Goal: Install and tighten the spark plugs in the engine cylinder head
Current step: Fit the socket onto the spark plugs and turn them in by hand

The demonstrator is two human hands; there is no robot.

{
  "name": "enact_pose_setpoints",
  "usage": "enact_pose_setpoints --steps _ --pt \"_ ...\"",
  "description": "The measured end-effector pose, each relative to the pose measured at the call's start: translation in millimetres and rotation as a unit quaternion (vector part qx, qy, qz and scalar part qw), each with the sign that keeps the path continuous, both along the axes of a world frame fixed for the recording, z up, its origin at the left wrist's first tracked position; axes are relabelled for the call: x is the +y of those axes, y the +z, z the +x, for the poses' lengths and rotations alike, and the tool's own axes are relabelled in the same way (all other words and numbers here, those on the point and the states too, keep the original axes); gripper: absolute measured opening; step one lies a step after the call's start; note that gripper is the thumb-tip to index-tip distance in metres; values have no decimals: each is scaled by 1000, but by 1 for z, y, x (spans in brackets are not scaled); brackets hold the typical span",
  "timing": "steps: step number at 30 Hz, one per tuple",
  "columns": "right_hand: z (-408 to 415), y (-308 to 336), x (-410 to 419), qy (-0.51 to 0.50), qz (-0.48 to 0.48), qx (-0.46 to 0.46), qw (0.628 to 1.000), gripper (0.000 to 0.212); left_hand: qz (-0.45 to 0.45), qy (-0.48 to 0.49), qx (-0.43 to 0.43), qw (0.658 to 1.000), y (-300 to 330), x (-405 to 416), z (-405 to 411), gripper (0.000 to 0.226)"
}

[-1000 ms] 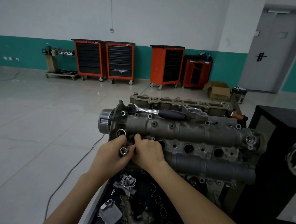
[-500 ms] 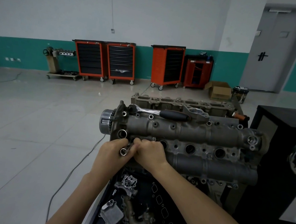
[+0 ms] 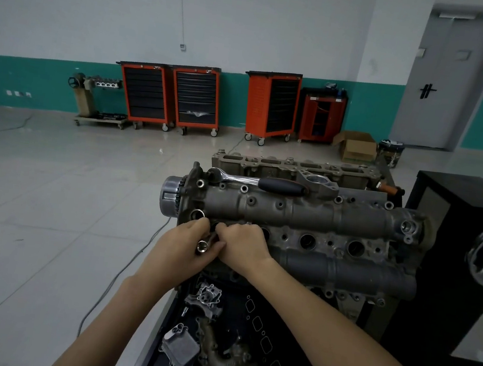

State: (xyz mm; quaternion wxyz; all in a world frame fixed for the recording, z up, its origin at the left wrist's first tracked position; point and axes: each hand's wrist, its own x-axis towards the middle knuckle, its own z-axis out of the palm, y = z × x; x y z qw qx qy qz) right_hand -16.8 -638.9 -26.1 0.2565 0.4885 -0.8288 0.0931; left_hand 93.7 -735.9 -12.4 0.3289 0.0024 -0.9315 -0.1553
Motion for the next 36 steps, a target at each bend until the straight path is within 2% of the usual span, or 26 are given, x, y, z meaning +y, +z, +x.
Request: enact_pose_setpoints --steps 4,6,9,12,18,22,25,27,31,34,36 --pt "7 7 2 -27 -50 -34 998 17 -27 69 44 996 4 6 2 47" --pt "12 10 3 -37 -88 -22 995 21 -29 110 42 993 7 6 3 51" --pt "11 6 1 -48 -91 -18 995 26 -56 140 37 988 7 11 4 51" --pt "7 3 2 -25 -86 -61 994 21 -39 120 30 992 5 14 4 43" --pt "3 0 4 36 -62 -16 997 25 -6 74 4 997 7 11 6 31" --pt "8 9 6 8 -45 21 999 20 -26 69 16 997 11 11 7 36" --pt "12 9 9 -13 -76 42 996 31 -59 74 40 995 12 9 8 41" --pt "11 8 8 -25 -91 43 995 33 -44 76 43 995 10 7 7 45" --pt "11 4 4 -58 -89 28 994 33 -30 46 52 997 5 9 3 42" --pt "8 1 3 -33 -94 -2 995 20 -19 20 48 998 5 9 2 35" --pt "5 0 0 -25 -65 -27 997 24 -6 16 46 999 6 7 3 36"
